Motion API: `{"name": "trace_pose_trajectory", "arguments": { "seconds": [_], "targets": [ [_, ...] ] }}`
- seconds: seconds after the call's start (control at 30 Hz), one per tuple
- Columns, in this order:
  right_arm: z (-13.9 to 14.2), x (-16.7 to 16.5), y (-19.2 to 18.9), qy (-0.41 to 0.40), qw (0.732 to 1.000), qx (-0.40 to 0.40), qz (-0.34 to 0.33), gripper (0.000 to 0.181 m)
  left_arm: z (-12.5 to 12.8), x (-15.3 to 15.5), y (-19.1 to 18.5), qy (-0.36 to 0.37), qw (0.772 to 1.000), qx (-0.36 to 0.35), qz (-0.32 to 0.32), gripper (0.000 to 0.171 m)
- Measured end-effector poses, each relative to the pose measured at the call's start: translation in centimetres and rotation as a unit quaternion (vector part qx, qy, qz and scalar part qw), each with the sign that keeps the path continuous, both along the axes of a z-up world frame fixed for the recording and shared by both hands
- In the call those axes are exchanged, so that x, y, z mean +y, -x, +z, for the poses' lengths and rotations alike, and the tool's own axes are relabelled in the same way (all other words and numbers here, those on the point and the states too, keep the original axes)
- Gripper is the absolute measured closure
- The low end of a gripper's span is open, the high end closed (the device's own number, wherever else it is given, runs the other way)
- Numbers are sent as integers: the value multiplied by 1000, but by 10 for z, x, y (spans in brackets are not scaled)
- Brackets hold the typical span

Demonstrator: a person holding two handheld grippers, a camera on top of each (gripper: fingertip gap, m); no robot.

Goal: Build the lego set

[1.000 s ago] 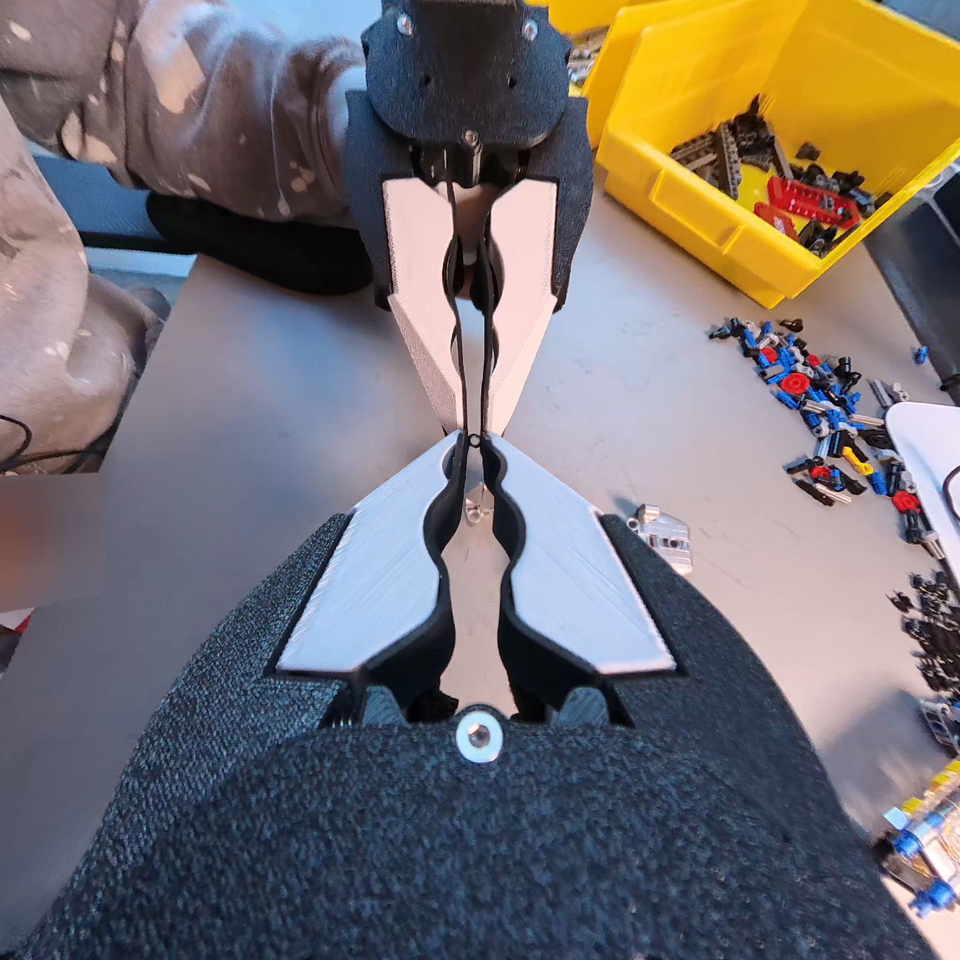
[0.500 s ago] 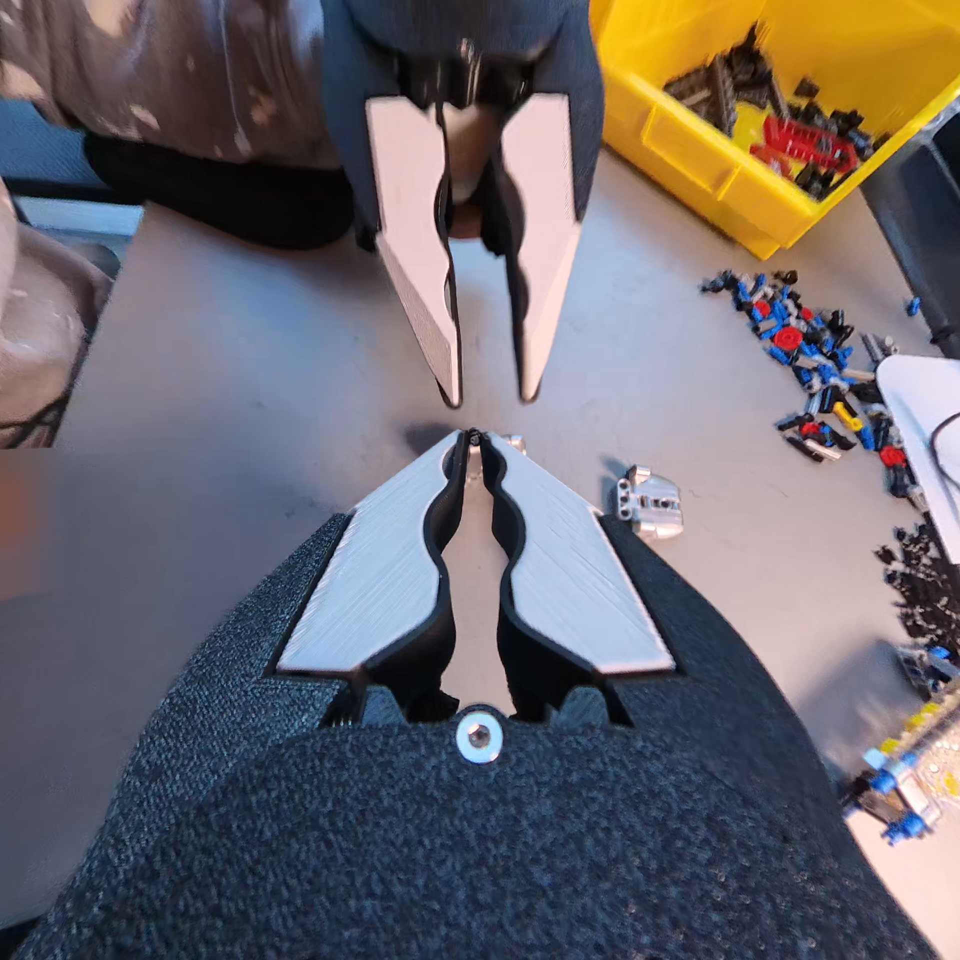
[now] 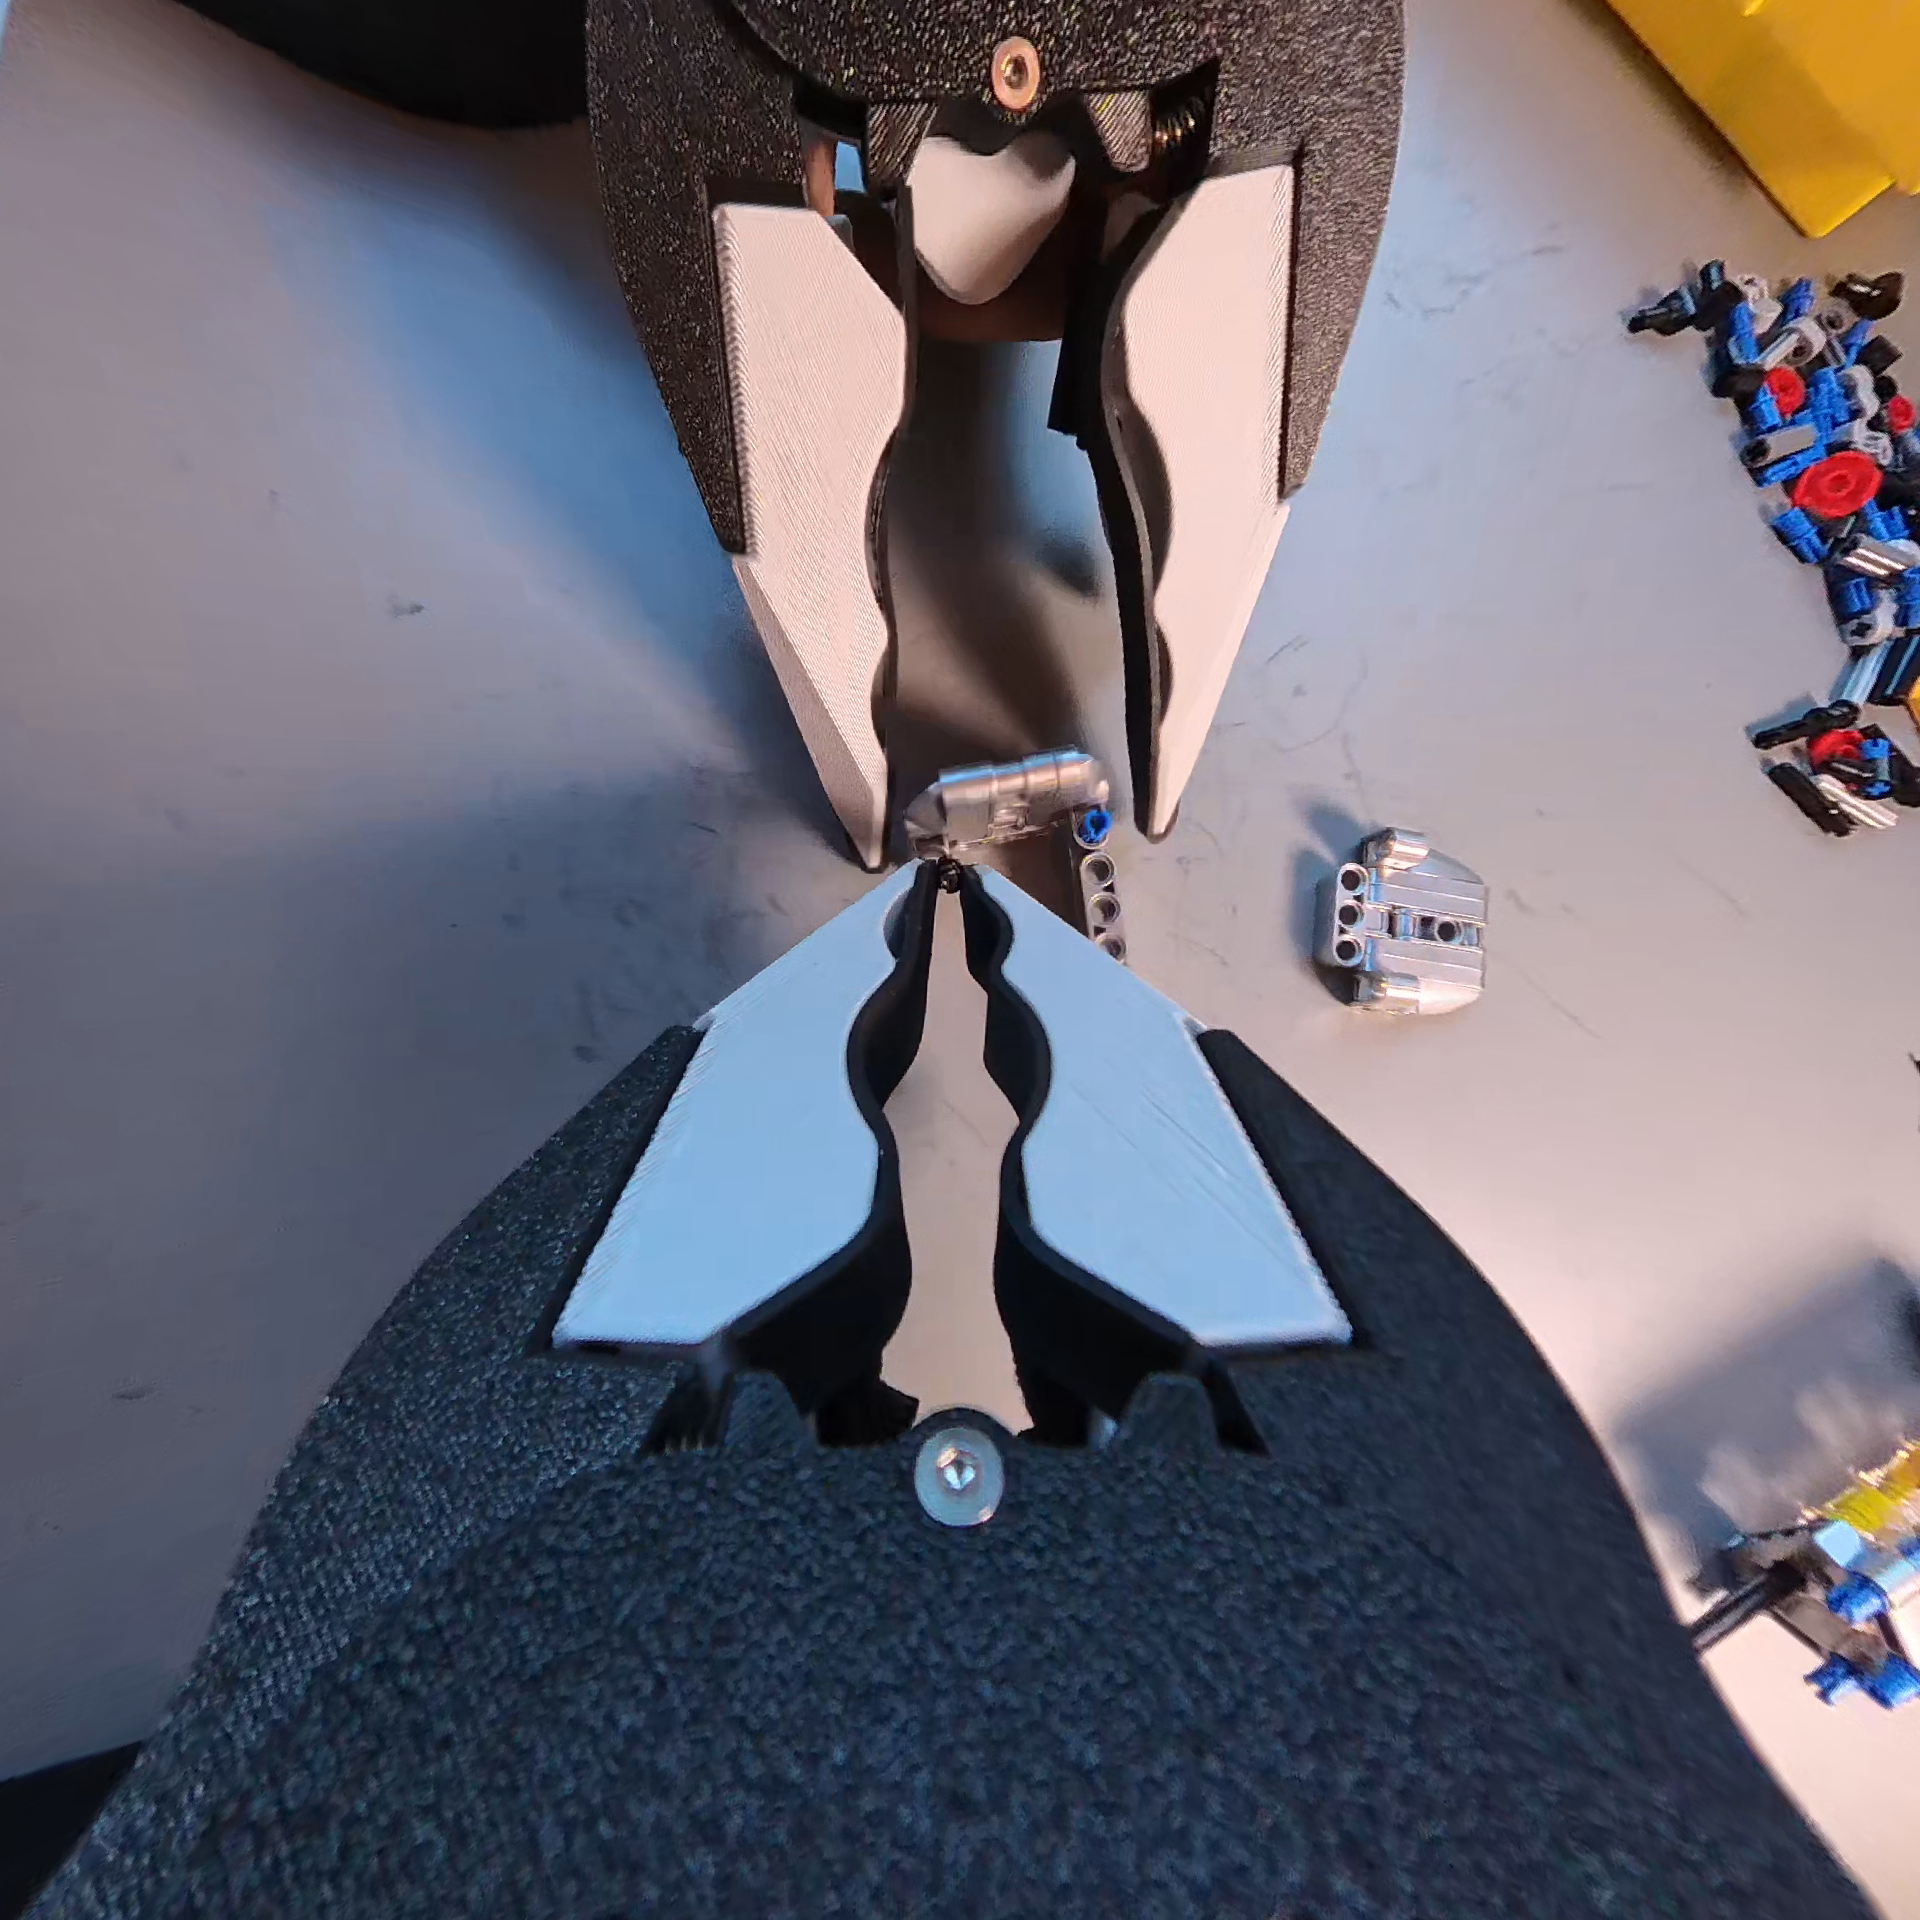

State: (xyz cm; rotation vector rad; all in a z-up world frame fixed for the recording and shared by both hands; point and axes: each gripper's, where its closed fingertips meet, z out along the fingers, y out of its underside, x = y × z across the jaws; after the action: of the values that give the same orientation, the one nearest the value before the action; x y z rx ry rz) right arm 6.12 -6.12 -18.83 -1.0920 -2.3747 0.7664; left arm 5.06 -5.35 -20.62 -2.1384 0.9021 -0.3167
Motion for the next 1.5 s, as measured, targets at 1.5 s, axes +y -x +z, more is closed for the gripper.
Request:
{"name": "trace_pose_trajectory", "arguments": {
  "seconds": [1.5],
  "targets": [
    [-1, -7, -2, -29, 999, 18, 16, 178, -1, -5, -7, 46, 998, -41, -11, 129]
  ]
}}
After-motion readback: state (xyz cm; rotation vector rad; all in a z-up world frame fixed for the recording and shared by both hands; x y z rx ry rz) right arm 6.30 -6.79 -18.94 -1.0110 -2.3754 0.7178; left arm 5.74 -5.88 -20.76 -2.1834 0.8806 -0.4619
